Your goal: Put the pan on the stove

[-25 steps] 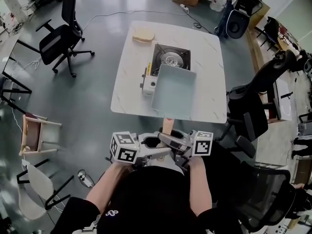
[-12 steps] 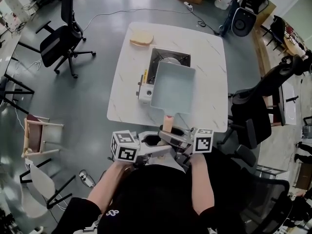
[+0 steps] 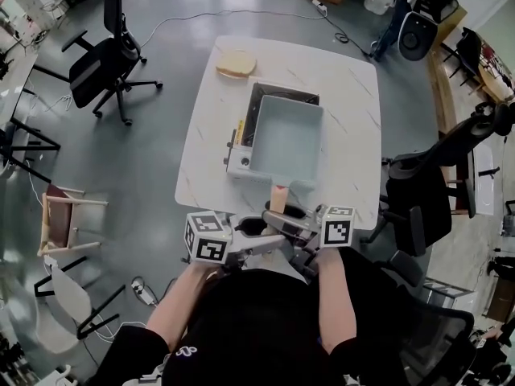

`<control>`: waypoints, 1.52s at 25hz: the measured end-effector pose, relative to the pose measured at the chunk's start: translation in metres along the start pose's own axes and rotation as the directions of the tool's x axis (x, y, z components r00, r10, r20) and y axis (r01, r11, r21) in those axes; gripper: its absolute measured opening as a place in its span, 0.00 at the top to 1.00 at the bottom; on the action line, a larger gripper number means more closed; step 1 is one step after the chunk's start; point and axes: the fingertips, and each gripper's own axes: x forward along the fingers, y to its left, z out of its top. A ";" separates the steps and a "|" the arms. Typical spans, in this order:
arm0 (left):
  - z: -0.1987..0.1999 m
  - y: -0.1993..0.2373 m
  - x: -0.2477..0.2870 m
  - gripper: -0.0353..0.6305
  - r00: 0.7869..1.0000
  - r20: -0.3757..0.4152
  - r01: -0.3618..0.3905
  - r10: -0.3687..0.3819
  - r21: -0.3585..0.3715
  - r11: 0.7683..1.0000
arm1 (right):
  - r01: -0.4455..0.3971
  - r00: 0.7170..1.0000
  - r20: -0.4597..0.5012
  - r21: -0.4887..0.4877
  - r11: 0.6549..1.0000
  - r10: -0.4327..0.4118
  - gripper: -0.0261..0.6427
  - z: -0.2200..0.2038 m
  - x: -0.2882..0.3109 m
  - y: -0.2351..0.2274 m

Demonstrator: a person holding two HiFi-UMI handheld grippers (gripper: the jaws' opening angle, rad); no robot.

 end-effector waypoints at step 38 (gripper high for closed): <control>0.058 0.087 0.017 0.61 0.999 0.013 -0.030 0.031 -0.030 0.999 | -0.020 0.999 -0.032 0.037 0.999 0.021 0.63 0.073 0.019 -0.074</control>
